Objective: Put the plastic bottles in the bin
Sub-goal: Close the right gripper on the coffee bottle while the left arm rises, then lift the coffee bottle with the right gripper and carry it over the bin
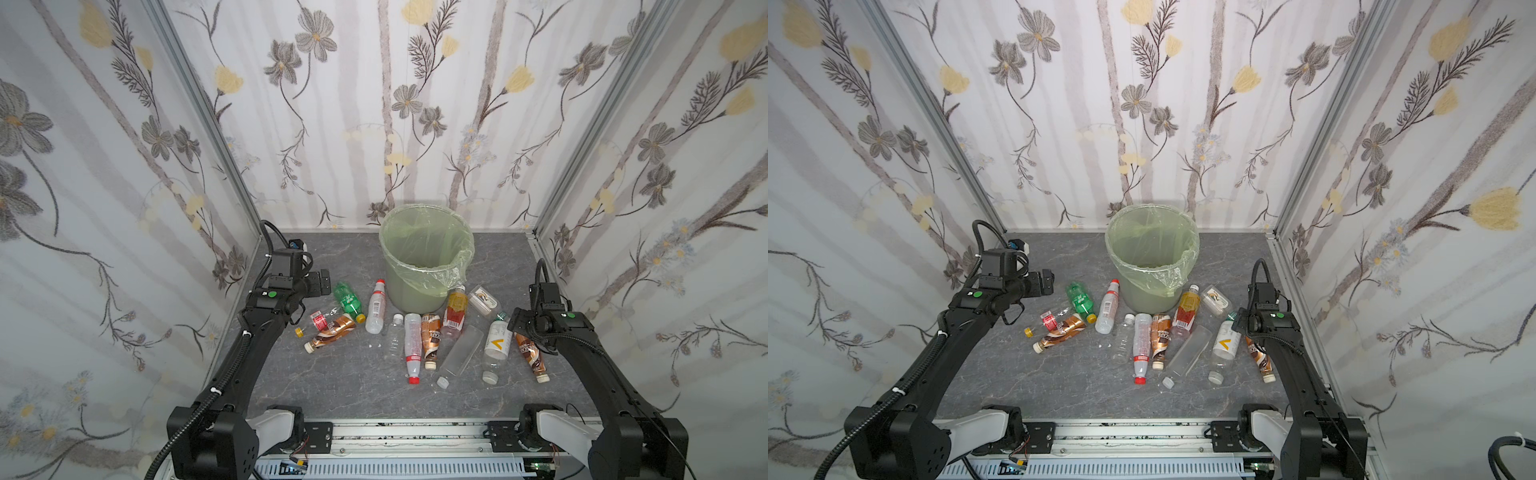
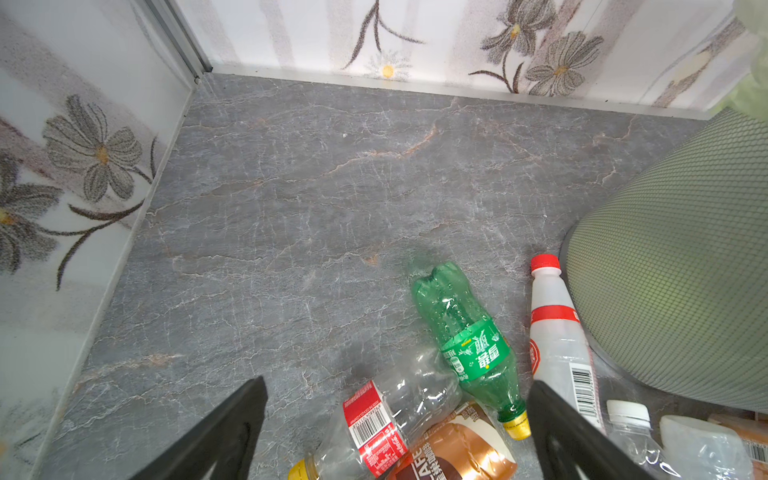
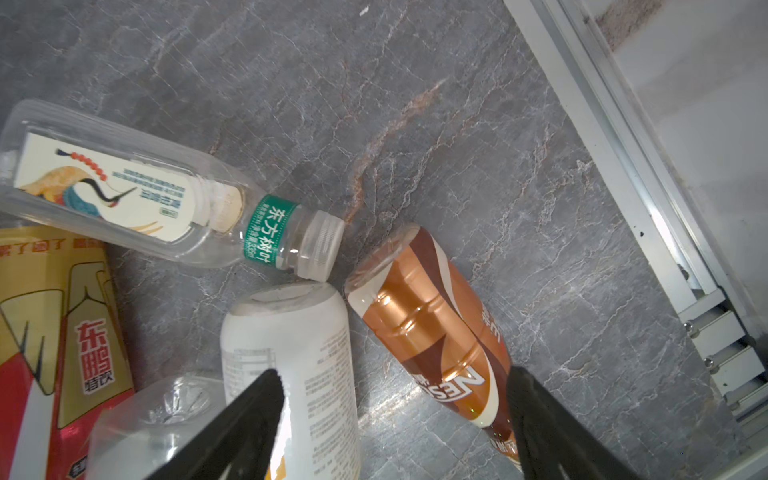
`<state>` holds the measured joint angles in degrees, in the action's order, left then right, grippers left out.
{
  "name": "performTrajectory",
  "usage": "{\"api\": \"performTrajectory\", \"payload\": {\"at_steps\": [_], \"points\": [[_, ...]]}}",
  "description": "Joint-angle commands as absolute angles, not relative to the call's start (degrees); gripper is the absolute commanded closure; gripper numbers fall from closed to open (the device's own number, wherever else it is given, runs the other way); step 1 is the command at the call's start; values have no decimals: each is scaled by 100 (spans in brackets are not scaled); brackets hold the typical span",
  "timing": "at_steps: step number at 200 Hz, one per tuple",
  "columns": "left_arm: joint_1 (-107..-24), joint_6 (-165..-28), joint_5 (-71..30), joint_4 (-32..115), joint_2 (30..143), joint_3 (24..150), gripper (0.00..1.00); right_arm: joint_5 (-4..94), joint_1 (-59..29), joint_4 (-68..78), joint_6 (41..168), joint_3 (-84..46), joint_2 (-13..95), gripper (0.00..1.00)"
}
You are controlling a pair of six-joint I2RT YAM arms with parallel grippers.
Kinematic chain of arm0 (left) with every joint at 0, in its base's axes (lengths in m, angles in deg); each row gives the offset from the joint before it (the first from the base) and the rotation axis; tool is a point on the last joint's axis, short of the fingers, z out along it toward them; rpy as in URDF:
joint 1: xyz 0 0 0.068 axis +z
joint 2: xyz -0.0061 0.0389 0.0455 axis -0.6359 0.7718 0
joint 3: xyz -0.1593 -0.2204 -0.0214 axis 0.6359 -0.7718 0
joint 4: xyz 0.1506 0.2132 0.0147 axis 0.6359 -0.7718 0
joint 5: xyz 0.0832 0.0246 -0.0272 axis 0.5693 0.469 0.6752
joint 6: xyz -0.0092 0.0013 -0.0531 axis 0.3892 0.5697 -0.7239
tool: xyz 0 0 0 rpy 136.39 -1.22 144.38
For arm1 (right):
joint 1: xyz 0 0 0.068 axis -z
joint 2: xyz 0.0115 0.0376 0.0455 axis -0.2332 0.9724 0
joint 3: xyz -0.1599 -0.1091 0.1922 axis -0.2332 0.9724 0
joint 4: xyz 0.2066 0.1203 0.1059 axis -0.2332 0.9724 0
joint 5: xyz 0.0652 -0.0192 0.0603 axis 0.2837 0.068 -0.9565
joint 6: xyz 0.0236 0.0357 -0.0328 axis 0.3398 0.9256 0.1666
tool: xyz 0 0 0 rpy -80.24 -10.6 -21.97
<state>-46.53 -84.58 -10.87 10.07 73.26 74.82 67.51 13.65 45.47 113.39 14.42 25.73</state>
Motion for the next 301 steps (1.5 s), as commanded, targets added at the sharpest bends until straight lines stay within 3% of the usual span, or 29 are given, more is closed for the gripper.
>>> {"api": "performTrajectory", "payload": {"at_steps": [1,176,251,266,301], "points": [[-4627,-8404,-1040,1003,7316,7484,0,6861,1408,4103,11532,1717,2665,16],[-4547,-8466,-1020,1012,7179,7493,0,6920,1863,2695,11630,2361,3581,29],[-4511,-8518,-890,1068,7329,7319,0,6907,1999,2558,11510,2154,3867,44],[-4495,-8524,-886,1099,7329,7291,0,6912,2007,2569,11474,2100,3937,52],[-4474,-8634,-750,1139,7355,7291,0,7157,2008,2597,11474,2027,3710,54]]}}
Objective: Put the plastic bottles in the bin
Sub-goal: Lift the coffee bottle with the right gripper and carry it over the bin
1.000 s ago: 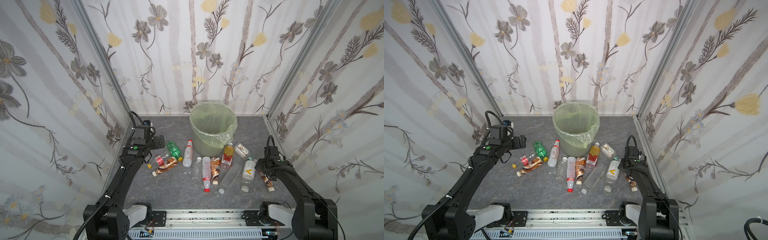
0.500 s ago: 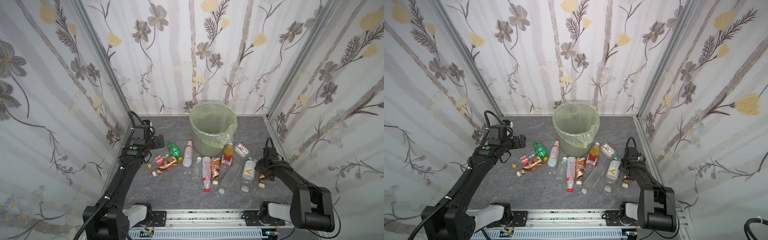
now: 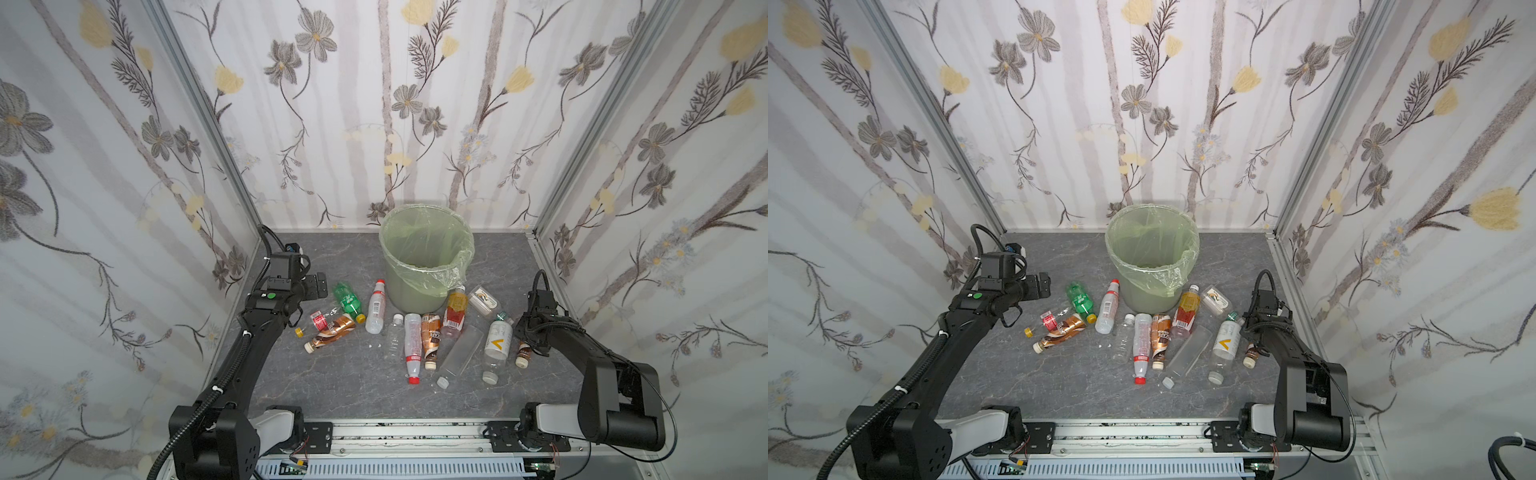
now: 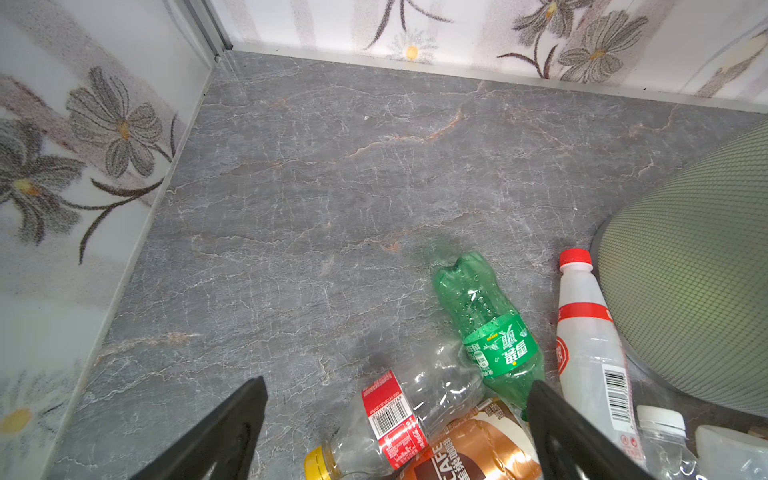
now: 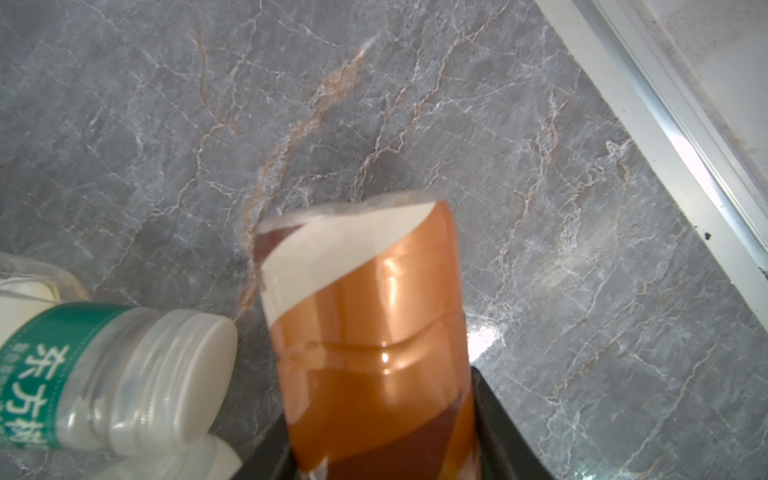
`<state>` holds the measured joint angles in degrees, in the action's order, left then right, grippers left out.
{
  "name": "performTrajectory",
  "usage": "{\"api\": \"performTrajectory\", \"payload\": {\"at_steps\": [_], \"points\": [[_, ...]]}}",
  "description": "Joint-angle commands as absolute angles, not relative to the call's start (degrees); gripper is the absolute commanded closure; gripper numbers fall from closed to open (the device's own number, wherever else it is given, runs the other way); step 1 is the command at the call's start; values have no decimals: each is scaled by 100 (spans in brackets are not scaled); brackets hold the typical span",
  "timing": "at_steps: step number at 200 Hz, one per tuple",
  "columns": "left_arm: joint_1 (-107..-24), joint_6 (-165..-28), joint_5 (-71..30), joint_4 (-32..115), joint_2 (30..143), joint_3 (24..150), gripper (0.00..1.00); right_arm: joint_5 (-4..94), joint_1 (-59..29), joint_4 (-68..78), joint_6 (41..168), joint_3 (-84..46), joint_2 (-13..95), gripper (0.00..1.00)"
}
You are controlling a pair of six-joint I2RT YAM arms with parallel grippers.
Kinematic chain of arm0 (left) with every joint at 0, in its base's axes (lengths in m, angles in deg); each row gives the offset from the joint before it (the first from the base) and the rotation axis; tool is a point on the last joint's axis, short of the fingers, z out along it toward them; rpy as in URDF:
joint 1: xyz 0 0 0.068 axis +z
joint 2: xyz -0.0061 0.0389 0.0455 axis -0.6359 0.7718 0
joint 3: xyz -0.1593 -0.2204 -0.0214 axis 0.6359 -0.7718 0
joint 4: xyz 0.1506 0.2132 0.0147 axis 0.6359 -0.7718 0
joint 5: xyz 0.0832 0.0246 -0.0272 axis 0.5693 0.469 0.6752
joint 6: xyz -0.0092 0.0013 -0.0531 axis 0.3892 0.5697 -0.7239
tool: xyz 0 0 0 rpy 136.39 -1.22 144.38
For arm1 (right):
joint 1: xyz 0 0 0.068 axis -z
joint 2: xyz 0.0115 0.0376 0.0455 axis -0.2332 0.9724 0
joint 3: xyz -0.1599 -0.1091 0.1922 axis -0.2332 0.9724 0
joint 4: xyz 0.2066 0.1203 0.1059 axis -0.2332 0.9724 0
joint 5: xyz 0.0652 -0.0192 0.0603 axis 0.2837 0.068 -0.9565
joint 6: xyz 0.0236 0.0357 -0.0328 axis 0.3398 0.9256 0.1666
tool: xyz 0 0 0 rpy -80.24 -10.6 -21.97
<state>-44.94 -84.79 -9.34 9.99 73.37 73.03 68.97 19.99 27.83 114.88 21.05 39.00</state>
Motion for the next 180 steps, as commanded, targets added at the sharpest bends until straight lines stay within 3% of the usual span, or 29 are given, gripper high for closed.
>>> {"api": "performTrajectory", "payload": {"at_steps": [1,50,124,180], "points": [[-4475,-8642,-740,1141,7355,7295,0,7168,2008,2600,11474,2023,3693,54],[-4449,-8728,-754,1196,7433,7302,0,7173,2003,2976,11275,879,3057,58],[-4449,-8603,-1089,1227,7337,7171,0,5691,1384,2857,10554,-1530,3037,63],[-4452,-8549,-1247,1353,7296,6990,0,3812,502,1798,10269,-2426,3125,63]]}}
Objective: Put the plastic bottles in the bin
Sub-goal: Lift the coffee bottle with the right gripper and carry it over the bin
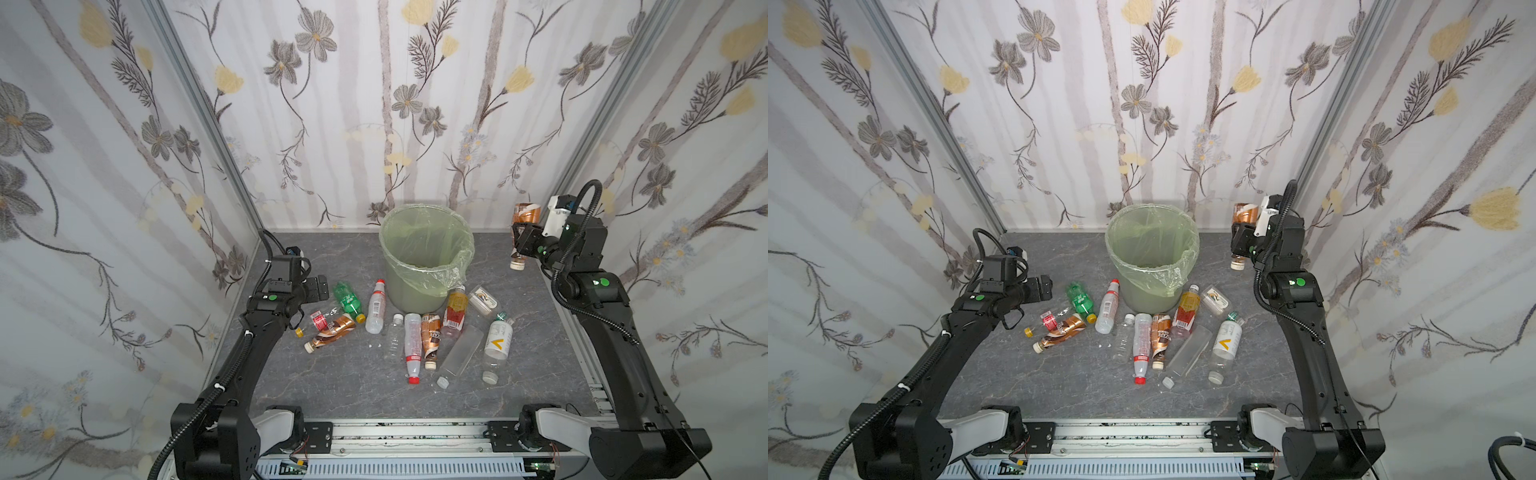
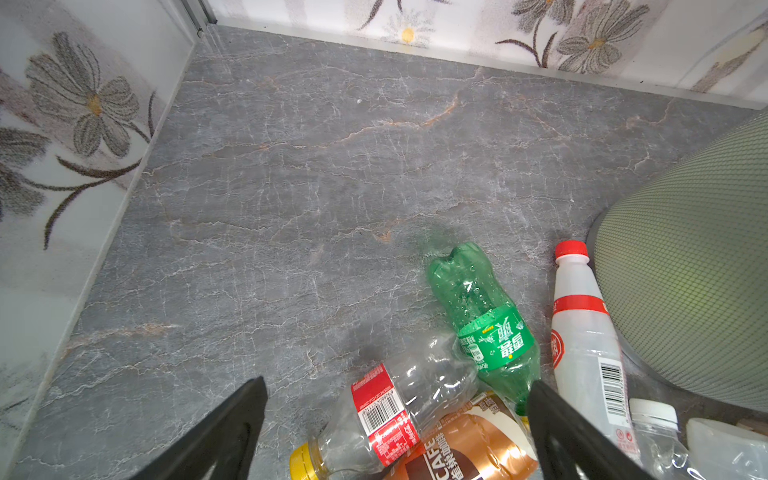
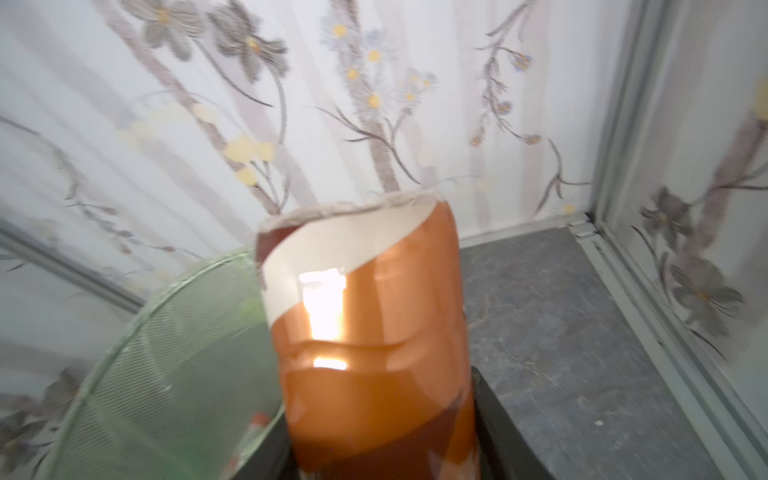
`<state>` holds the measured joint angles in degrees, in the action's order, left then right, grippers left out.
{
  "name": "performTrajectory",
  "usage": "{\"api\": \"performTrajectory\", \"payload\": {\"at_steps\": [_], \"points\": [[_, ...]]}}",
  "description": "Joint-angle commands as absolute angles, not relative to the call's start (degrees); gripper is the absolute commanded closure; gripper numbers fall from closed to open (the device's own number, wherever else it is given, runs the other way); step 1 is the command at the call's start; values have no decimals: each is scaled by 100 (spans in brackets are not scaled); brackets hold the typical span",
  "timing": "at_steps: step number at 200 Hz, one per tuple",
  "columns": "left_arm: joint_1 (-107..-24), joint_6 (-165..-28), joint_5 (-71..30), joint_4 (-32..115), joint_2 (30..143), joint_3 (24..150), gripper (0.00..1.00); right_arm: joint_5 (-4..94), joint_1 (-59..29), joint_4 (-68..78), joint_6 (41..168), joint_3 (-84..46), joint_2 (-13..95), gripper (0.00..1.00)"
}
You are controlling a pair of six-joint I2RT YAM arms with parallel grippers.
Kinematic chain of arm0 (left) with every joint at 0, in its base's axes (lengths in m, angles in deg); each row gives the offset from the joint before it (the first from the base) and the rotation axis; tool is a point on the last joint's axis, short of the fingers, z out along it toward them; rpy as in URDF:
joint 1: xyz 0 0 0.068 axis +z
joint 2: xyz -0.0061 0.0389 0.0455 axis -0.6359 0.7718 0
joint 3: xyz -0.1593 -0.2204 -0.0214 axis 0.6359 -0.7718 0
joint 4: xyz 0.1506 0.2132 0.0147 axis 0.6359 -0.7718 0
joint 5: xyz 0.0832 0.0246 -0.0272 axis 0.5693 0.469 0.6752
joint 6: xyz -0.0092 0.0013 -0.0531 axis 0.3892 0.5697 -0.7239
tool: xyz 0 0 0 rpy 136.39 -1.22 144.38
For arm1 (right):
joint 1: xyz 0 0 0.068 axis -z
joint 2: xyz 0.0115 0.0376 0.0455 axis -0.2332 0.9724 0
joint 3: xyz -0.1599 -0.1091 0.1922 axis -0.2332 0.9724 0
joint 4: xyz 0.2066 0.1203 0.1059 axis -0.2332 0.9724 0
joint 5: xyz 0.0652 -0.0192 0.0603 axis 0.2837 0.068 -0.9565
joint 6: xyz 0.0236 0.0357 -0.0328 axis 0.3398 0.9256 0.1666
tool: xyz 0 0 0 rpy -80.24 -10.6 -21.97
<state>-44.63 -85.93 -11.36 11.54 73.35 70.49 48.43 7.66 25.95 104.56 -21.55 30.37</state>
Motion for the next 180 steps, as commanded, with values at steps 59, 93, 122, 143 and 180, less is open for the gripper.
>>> {"api": "performTrajectory", "payload": {"at_steps": [59,93,122,143,180], "points": [[-4454,-8523,-1344,1429,7228,6941,0,3374,-282,1405,10266,-3117,3864,62],[-4449,-8484,-1355,1456,7170,6946,0,3553,-657,1318,10260,-3354,4324,61],[-4449,-8430,-1390,1469,7161,6996,0,3915,-914,1445,10259,-3533,4767,61],[-4449,-8490,-1138,1469,7155,7027,0,4231,-1045,1717,10182,-3646,5030,61],[-4454,-8437,-1300,1477,7159,7012,0,4515,-1190,2055,10057,-3643,5264,61]]}}
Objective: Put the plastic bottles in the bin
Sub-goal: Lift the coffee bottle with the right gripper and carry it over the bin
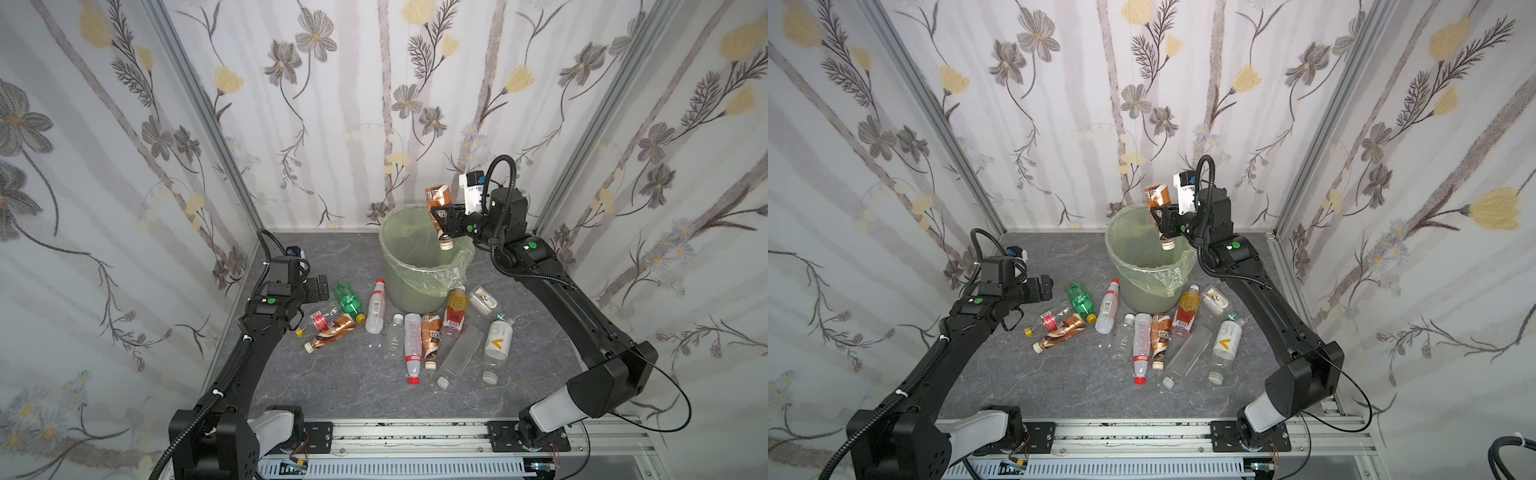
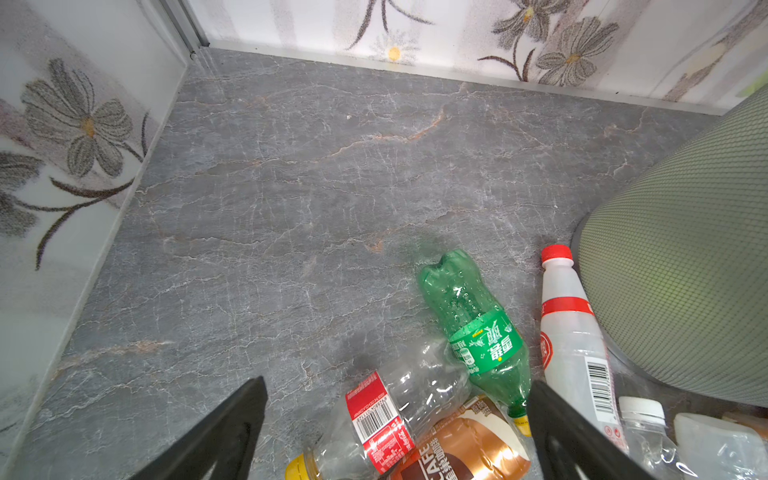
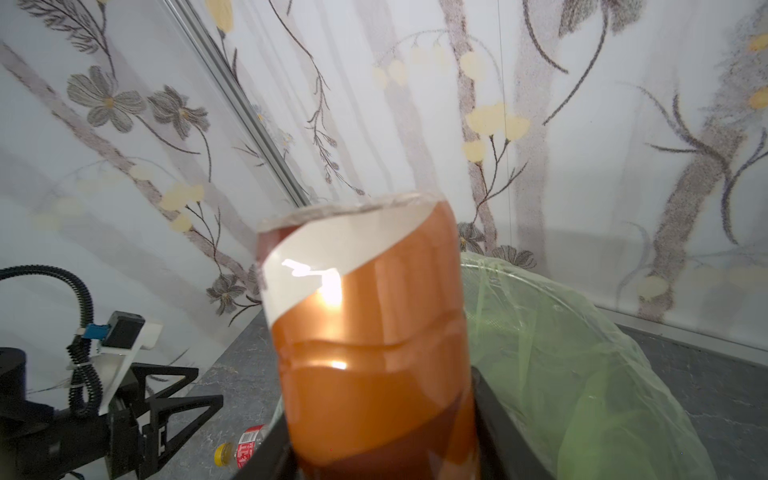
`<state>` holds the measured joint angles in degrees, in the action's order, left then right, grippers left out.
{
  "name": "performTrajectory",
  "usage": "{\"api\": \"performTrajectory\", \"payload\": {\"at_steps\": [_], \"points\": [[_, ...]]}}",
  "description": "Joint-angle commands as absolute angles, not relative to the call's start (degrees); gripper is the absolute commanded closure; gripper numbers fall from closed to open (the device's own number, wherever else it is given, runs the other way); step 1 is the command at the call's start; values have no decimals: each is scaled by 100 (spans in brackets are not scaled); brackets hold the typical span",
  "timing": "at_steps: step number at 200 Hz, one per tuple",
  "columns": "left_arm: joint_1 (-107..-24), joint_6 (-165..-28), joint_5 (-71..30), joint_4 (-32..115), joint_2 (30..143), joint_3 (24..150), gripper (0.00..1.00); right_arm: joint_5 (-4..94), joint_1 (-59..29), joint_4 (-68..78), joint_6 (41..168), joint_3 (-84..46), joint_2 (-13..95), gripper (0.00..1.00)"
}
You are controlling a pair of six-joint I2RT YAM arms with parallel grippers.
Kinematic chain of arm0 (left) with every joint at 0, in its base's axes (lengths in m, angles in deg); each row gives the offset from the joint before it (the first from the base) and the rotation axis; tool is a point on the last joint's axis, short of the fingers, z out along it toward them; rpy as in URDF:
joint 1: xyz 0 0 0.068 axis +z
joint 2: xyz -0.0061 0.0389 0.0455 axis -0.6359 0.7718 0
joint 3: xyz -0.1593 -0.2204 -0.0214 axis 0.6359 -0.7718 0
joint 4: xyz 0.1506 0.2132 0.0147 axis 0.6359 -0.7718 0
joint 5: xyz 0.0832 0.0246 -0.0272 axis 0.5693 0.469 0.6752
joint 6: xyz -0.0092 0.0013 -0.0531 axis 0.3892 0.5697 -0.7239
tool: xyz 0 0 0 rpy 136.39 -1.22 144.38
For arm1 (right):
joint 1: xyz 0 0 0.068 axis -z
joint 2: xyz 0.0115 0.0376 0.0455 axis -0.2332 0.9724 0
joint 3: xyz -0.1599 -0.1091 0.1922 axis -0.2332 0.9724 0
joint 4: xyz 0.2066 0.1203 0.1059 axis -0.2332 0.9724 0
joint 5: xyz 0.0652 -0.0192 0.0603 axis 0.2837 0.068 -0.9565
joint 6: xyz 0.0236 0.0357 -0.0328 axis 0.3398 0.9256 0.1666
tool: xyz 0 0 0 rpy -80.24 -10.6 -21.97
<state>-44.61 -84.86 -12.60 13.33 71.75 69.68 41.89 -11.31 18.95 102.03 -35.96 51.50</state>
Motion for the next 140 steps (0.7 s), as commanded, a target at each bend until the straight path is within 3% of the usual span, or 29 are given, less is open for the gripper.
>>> {"api": "performTrajectory", "payload": {"at_steps": [1,140], "points": [[-4452,-8438,-1296,1477,7160,7011,0,4524,-1191,2061,10053,-3643,5274,61],[-4452,-8226,-1291,1478,7451,7164,0,5212,-1461,2575,9818,-3356,5513,55]]}}
